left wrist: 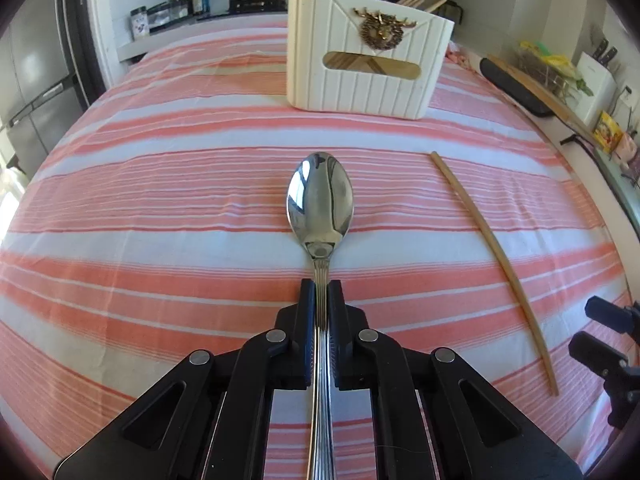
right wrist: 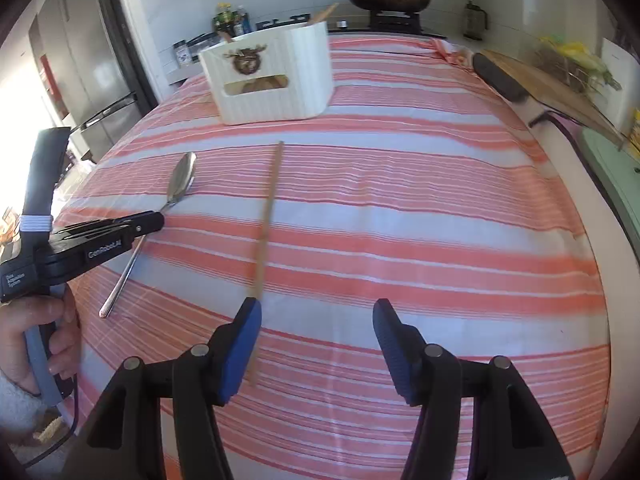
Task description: Organize utensils
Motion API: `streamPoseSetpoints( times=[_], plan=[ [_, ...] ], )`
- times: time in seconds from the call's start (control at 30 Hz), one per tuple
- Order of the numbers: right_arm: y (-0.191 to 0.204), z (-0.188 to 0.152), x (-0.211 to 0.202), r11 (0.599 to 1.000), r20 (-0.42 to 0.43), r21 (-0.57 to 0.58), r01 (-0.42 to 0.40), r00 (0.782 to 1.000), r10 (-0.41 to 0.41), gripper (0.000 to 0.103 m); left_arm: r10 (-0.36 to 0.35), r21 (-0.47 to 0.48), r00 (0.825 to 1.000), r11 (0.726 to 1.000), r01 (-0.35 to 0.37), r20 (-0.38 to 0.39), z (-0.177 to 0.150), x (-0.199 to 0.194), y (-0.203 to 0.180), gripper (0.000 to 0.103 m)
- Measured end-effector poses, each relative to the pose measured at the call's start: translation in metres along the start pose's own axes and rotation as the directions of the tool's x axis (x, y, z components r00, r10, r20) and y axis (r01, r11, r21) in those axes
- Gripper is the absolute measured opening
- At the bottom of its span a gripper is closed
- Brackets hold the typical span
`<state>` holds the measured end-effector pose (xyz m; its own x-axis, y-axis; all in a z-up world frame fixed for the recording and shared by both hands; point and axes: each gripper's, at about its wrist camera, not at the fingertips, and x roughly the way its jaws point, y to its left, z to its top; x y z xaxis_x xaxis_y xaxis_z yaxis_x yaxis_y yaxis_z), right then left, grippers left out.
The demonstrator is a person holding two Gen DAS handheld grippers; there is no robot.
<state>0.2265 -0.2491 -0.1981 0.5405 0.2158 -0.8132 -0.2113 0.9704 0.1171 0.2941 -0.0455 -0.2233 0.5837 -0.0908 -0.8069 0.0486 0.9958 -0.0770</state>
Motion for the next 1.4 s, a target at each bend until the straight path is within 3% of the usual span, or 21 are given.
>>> streamPoseSetpoints(
  times=[0.07,0.37,0.53,0.57,0.63,0.7,0.8,1.13,1.2,1.27,1.3,1.33,1.4],
  plan=[
    [0.015,0.006,0.006,1.0,-0.015,-0.026,-0.017,1.0,0.016,0.059,0.002,-0.006,1.0,1.0,-0.002,-0.001,-0.003,-0.002,0.007,0.006],
    [0.058,0.014,0.044,0.988,-0.108,-0.152,0.031,0.993,-0.048,0.059,-0.004,-0.02,1.0,1.0,0.004,-0.005,-0.011,-0.01,0.023,0.006],
    [0.061,0.015,0.047,0.985,-0.096,-0.164,0.046,0.993,-0.062,0.058,0.002,-0.01,1.0,1.0,-0.002,-0.001,-0.011,-0.01,0.023,0.007],
    [0.06,0.015,0.047,0.986,-0.091,-0.158,0.05,0.994,-0.065,0.054,0.002,-0.011,1.0,1.0,-0.002,-0.001,-0.011,-0.01,0.023,0.007],
    [0.059,0.014,0.045,0.986,-0.075,-0.153,0.064,0.994,-0.076,0.024,0.001,-0.011,1.0,1.0,-0.001,-0.001,-0.011,-0.01,0.023,0.007],
    [0.055,0.013,0.043,0.987,-0.071,-0.139,0.076,0.994,-0.086,0.008,0.001,-0.012,1.0,1.0,-0.001,-0.001,-0.011,-0.01,0.023,0.007],
    [0.047,0.009,0.039,0.991,-0.063,-0.101,0.089,0.993,-0.096,0.007,0.003,-0.012,1.0,1.0,-0.003,0.0,-0.013,-0.012,0.023,0.007],
    [0.024,-0.017,0.013,0.977,-0.087,-0.033,0.211,0.973,-0.214,0.008,-0.023,-0.027,1.0,0.999,0.023,-0.008,-0.019,-0.018,0.03,0.01],
    [0.021,-0.019,0.008,0.979,-0.071,-0.007,0.202,0.977,-0.202,0.009,-0.031,-0.03,0.999,0.999,0.031,-0.007,-0.019,-0.019,0.03,0.019],
    [0.018,-0.02,0.004,0.983,-0.051,0.025,0.181,0.982,-0.18,0.024,-0.038,-0.034,0.999,0.999,0.038,0.0,-0.021,-0.023,0.03,0.048],
    [0.017,-0.021,0.001,0.985,-0.036,0.04,0.168,0.985,-0.167,0.042,-0.038,-0.034,0.999,0.999,0.038,0.005,-0.021,-0.025,0.03,0.054],
    [0.016,-0.022,-0.002,0.986,-0.019,0.054,0.157,0.988,-0.156,0.048,-0.041,-0.032,0.999,0.999,0.042,0.012,-0.022,-0.028,0.03,0.061],
    [0.015,-0.022,-0.006,0.988,0.004,0.069,0.139,0.99,-0.14,0.048,-0.055,-0.027,0.998,0.998,0.056,0.017,-0.023,-0.033,0.032,0.063]
  ],
)
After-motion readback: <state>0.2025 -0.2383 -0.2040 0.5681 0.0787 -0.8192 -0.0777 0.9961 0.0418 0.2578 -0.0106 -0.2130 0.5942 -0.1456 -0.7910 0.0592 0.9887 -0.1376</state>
